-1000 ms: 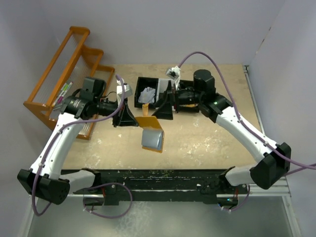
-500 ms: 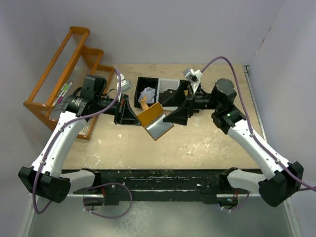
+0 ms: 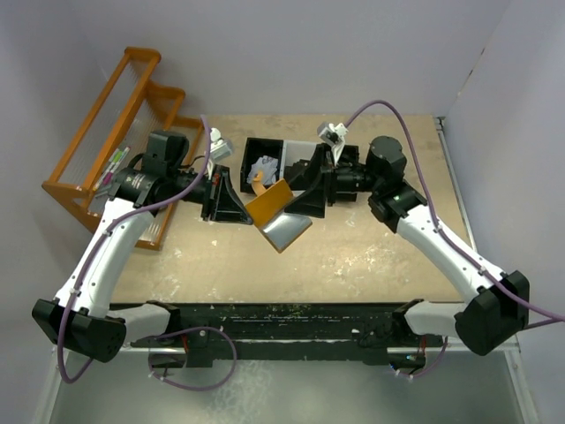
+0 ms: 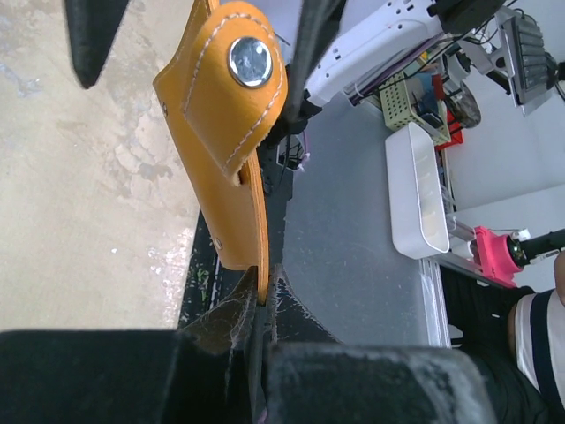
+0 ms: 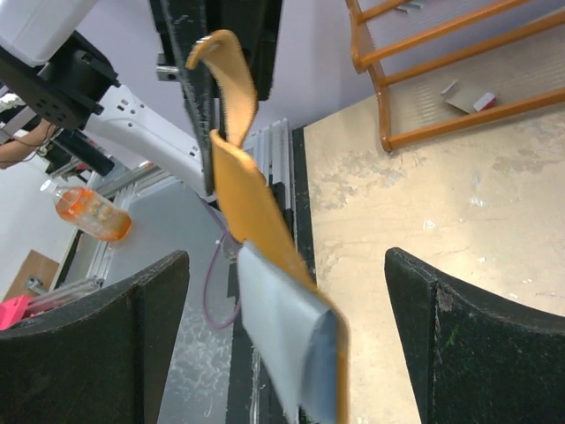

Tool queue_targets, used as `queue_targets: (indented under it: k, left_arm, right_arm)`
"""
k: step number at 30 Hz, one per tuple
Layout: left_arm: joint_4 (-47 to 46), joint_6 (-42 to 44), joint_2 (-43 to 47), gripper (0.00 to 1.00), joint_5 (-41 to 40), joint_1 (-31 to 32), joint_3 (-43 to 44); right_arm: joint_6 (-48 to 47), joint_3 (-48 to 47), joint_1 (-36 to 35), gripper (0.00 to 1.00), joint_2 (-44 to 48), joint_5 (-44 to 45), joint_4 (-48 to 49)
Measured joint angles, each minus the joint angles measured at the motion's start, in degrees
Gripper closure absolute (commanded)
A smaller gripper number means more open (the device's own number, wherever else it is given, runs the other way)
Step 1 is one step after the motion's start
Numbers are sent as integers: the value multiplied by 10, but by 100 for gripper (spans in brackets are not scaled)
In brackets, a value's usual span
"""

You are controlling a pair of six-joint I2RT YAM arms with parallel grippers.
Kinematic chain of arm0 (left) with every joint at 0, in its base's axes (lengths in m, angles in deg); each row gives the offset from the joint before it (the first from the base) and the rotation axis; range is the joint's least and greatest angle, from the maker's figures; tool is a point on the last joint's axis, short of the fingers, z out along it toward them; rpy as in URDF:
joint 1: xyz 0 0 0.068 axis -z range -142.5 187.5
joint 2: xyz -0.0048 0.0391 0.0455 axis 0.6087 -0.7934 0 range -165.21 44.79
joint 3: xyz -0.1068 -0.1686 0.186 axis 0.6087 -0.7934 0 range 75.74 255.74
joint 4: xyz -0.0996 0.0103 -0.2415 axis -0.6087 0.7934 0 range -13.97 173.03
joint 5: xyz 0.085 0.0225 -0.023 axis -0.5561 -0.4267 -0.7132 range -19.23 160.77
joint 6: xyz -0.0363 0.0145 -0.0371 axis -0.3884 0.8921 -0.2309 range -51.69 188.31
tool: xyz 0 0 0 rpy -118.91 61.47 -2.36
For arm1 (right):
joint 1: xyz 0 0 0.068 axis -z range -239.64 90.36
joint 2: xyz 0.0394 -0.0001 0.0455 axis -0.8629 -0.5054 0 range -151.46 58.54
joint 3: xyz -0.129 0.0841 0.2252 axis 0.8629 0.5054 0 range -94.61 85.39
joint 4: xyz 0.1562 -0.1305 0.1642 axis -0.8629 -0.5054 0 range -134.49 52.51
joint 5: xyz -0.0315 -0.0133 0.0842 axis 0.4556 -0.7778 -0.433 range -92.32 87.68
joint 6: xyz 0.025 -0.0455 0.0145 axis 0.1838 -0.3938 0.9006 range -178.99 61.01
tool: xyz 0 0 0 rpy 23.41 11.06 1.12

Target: Take the credit cards out of the card holder

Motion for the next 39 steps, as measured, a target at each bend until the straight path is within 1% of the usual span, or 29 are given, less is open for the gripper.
queue_targets:
  k: [2, 3, 5, 6, 7, 9, 10, 11, 13, 14, 15, 16, 17, 19, 21, 26, 30, 32, 33, 36, 38, 39]
  left_arm:
    - [0, 0, 0, 100, 7, 0, 0]
    - [0, 0, 0, 100, 10, 0, 0]
    - [0, 0, 0, 100, 14, 0, 1]
    - [0, 0, -1, 100, 15, 0, 1]
    - [0, 0, -1, 100, 15, 0, 2]
    - [-2, -3, -1, 100, 15, 0, 3]
    - [-5, -10, -1, 100, 15, 0, 3]
    - [-6, -14, -1, 100, 14, 0, 3]
    - [-19, -28, 0, 100, 11, 0, 3]
    - [-28, -39, 0, 97, 9, 0, 3]
    - [-39, -49, 1, 69, 7, 0, 2]
    - [-48, -60, 2, 44, 6, 0, 0]
    - [-61, -66, 5, 32, 5, 0, -4]
    - [-91, -89, 12, 22, 3, 0, -12]
    - [-115, -100, 20, 17, 3, 0, -22]
    - [-193, -147, 54, 19, 5, 0, -75]
    - [-259, -191, 69, 25, 2, 0, -116]
    - [-272, -203, 69, 34, 0, 0, -122]
    - [-285, -213, 69, 42, -3, 0, -127]
    - [-317, -242, 69, 61, -9, 0, -139]
    - [-334, -259, 69, 69, -13, 0, -140]
    - [-344, -268, 69, 74, -14, 0, -140]
  right_arm:
    - [-1, -3, 0, 15, -12, -1, 3]
    - [4, -3, 0, 20, -19, -4, 14]
    - [28, -2, -2, 35, -32, -14, 55]
    - [51, 1, -2, 45, -36, -20, 90]
    - [73, 5, -3, 56, -37, -26, 121]
    - [115, 12, -6, 84, -37, -37, 178]
    - [125, 13, -8, 92, -37, -40, 198]
    - [137, 14, -9, 98, -36, -43, 215]
    - [157, 19, -10, 100, -32, -45, 238]
    - [165, 22, -9, 100, -29, -44, 246]
    - [169, 25, -9, 100, -26, -44, 250]
    - [173, 27, -9, 100, -21, -43, 251]
    - [175, 27, -9, 100, -19, -43, 251]
    - [179, 27, -10, 100, -14, -44, 245]
    - [182, 26, -14, 100, -14, -43, 235]
    - [215, 20, -16, 100, -25, -36, 239]
    - [258, 20, -16, 100, -36, -25, 271]
    - [275, 20, -17, 100, -41, -13, 281]
    - [280, 20, -18, 100, -43, -10, 283]
    - [293, 20, -22, 100, -48, 8, 288]
    - [300, 20, -27, 100, -51, 21, 290]
    - [303, 20, -29, 100, -52, 26, 290]
